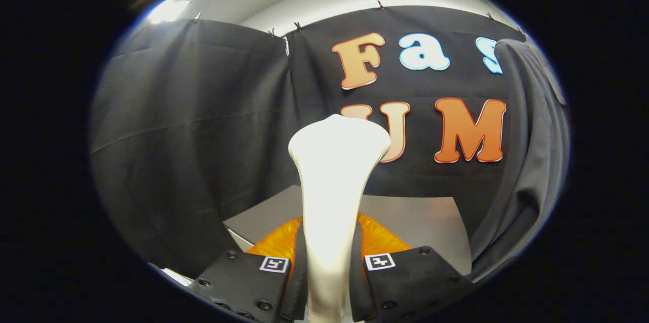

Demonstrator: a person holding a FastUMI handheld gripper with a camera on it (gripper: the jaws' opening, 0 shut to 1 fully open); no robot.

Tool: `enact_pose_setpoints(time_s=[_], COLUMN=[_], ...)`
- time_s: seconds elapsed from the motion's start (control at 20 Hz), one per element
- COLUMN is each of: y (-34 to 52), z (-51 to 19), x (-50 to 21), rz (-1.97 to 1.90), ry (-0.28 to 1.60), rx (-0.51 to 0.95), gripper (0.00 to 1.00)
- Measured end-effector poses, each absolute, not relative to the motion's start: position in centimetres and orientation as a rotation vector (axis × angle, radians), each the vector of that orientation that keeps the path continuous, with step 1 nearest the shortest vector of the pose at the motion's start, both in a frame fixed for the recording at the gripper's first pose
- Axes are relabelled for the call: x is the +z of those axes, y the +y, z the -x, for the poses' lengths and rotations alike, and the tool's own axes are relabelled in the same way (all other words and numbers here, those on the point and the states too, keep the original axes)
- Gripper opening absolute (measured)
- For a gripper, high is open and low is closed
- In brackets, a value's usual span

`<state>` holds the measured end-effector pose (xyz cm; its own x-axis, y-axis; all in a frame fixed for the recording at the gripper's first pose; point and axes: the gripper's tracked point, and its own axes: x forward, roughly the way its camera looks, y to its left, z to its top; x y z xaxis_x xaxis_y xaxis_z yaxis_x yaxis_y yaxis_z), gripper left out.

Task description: Iron the clothes twice with a garment steamer, once on the left side and once on the right side.

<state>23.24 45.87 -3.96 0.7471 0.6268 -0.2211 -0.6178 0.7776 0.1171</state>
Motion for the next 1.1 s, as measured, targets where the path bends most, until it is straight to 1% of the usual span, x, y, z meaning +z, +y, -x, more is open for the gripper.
enact_pose_setpoints(time_s=[0.25,0.55,0.9,1.1], y=[43.6,39.2,30.8,25.6], z=[-17.2,-10.5,-5.8,-6.0], x=[1.7,6.1,7.9,8.3], rz=[-0.043,-0.076,-0.096,-0.076], ry=[0.145,0.068,0.003,-0.033], rx=[0.725,0.762,0.684,0.579], gripper=[0.40,0.40,0.40,0.40])
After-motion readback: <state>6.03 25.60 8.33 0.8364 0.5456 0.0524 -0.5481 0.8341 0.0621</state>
